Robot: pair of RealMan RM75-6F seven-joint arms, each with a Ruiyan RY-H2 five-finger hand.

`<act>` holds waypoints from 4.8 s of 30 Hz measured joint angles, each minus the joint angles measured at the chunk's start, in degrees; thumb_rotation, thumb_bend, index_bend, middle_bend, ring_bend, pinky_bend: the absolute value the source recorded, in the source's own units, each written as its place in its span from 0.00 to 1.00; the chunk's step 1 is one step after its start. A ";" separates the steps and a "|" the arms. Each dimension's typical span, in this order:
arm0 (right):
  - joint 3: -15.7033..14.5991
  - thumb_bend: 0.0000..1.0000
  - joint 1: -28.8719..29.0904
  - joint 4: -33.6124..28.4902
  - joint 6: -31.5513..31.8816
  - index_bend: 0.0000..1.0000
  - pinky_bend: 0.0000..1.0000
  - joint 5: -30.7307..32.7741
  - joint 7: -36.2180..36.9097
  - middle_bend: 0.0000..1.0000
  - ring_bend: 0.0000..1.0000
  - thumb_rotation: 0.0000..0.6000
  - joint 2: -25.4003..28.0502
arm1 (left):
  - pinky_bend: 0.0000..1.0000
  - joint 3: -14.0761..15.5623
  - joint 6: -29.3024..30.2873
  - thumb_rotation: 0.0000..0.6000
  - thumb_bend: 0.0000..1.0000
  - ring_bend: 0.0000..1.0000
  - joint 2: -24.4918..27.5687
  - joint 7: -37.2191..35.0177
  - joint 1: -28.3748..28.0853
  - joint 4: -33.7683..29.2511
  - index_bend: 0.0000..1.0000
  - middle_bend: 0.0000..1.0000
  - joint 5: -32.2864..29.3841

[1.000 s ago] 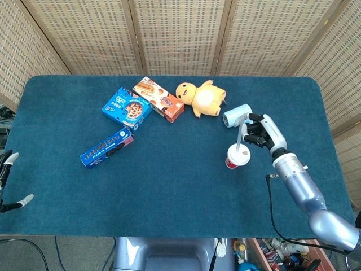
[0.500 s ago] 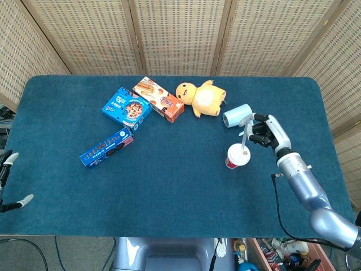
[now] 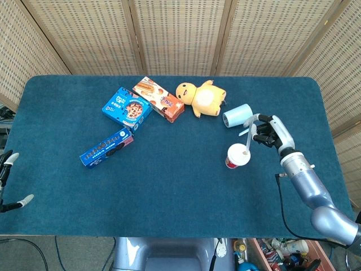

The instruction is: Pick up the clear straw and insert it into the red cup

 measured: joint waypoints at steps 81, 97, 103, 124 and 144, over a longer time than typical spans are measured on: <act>-9.26 0.69 0.99 9.22 -0.63 0.77 1.00 -12.65 7.40 0.94 0.84 1.00 -7.55 | 0.00 0.11 -0.64 1.00 0.10 0.00 -0.26 0.11 -0.22 0.27 0.00 0.00 -0.24; -9.60 0.69 -1.19 12.24 -4.30 0.74 1.00 -19.50 12.14 0.90 0.83 1.00 -8.08 | 0.00 0.13 -0.73 1.00 0.10 0.00 -0.34 0.19 -0.25 0.28 0.00 0.00 -0.29; -9.63 0.67 -1.49 13.22 -5.21 0.69 1.00 -21.40 13.63 0.89 0.83 1.00 -8.69 | 0.00 0.10 -0.78 1.00 0.10 0.00 -0.29 -0.03 -0.26 0.38 0.00 0.00 -0.37; -9.95 0.31 -1.82 15.30 -7.96 0.57 1.00 -24.45 17.15 0.88 0.82 1.00 -8.40 | 0.00 0.23 -1.02 1.00 0.10 0.00 -0.34 0.09 -0.34 0.40 0.00 0.00 -0.29; -10.17 0.13 -2.33 15.67 -8.52 0.49 1.00 -26.95 19.36 0.88 0.82 1.00 -8.22 | 0.00 0.26 -0.85 1.00 0.10 0.00 -0.27 -0.08 -0.29 0.44 0.00 0.00 -0.16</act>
